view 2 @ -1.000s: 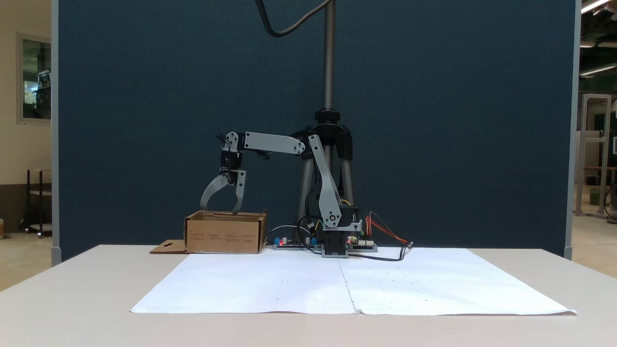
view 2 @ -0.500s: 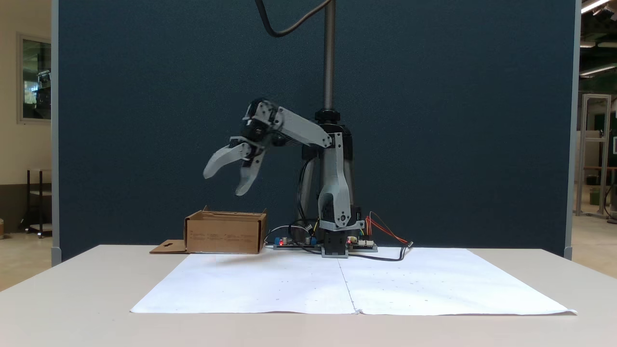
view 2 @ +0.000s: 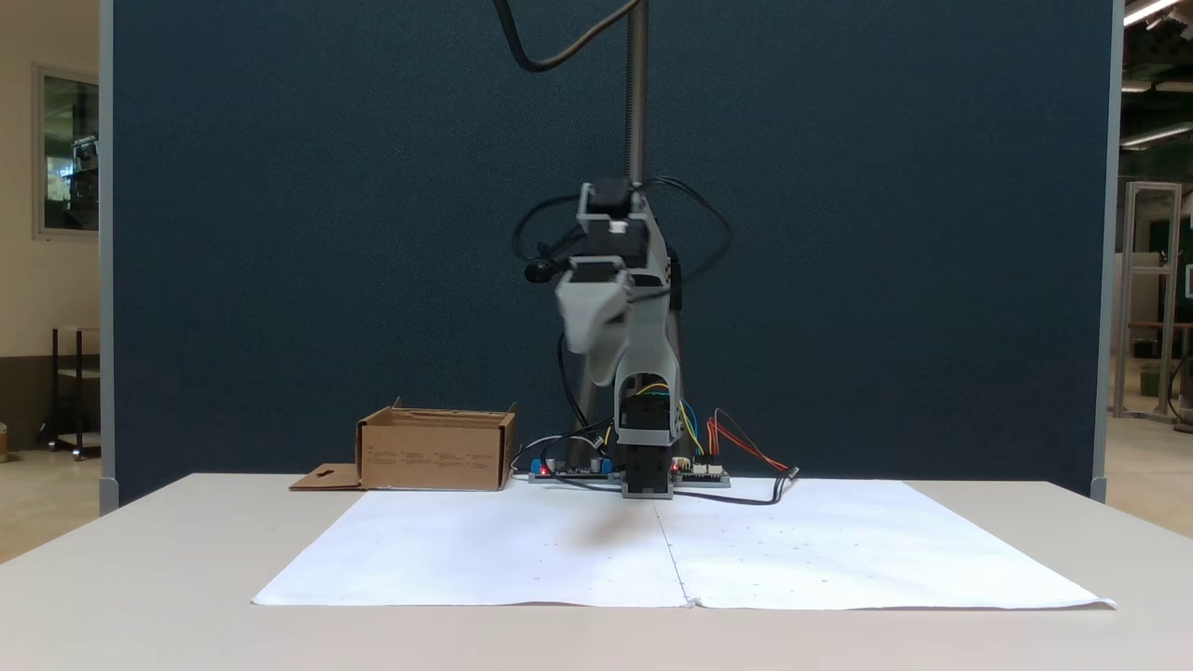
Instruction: Grasp a green dice and put it in the bin.
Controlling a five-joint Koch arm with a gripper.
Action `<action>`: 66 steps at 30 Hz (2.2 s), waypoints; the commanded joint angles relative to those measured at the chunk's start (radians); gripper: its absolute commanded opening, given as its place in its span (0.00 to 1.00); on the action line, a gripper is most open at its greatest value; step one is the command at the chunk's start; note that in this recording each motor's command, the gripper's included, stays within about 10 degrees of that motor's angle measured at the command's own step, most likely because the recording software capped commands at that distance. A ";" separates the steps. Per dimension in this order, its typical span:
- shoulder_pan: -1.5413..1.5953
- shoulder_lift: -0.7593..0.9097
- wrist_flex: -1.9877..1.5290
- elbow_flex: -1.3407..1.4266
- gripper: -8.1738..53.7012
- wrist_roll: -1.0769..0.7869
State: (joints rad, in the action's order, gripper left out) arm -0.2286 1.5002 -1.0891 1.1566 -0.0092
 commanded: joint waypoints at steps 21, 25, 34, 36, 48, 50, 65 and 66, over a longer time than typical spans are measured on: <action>0.198 0.193 1.046 0.742 0.86 0.020; 0.198 0.221 1.201 0.865 0.85 0.014; 0.184 0.250 1.520 1.123 0.83 -0.035; 0.187 0.267 1.592 1.193 0.83 -0.051; 0.209 0.402 2.008 1.617 0.83 -0.067; 0.216 0.426 2.069 1.677 0.83 -0.067; 0.222 0.653 2.558 1.979 0.83 -0.064; 0.222 0.663 2.589 1.977 0.83 -0.064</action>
State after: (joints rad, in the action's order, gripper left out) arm 0.0000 2.1246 1.3606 3.0680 -0.0138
